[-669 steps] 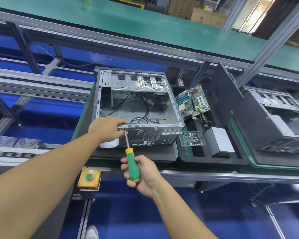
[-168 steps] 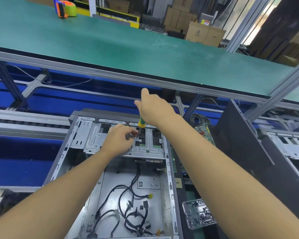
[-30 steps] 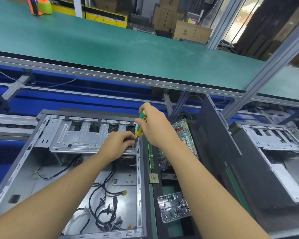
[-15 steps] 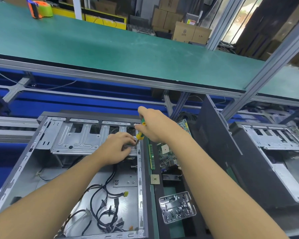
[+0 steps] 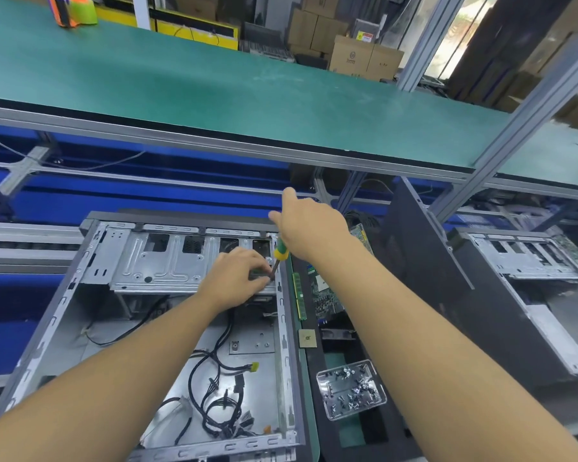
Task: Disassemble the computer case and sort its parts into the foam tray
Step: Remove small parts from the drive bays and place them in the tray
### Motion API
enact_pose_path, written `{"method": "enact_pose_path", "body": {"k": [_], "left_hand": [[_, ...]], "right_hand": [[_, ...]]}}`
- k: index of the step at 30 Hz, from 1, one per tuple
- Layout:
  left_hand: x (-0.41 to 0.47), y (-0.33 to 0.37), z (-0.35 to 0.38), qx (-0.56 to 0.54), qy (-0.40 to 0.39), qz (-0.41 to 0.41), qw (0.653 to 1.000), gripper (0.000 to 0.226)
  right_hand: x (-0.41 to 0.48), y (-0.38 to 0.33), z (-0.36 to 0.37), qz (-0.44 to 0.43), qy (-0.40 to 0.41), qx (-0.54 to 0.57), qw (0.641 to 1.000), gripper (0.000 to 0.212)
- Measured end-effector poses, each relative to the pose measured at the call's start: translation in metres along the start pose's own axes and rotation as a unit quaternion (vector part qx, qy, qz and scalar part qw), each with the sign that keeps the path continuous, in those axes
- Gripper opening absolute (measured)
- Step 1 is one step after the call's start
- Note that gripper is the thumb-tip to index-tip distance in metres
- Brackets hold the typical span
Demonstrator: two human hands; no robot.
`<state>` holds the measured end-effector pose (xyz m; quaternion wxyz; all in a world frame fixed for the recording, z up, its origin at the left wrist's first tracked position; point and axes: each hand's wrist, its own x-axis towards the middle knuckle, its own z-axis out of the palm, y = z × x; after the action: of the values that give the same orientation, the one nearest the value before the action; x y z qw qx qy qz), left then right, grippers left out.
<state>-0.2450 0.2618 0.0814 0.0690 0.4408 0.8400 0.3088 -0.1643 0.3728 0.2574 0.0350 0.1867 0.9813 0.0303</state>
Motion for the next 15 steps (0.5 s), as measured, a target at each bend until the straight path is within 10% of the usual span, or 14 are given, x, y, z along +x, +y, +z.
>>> {"method": "enact_pose_path", "body": {"k": [8,15], "left_hand": [[-0.001,-0.002,-0.001,-0.028,-0.007,-0.01,1.0,0.007],[-0.001,-0.001,-0.002,-0.03,-0.008,-0.007,0.999,0.014]], "right_hand": [[-0.001,0.001,-0.014,-0.067,-0.115,0.196,0.972,0.031],[-0.005,-0.012,0.01,-0.022,0.116,-0.067,0.991,0.019]]}}
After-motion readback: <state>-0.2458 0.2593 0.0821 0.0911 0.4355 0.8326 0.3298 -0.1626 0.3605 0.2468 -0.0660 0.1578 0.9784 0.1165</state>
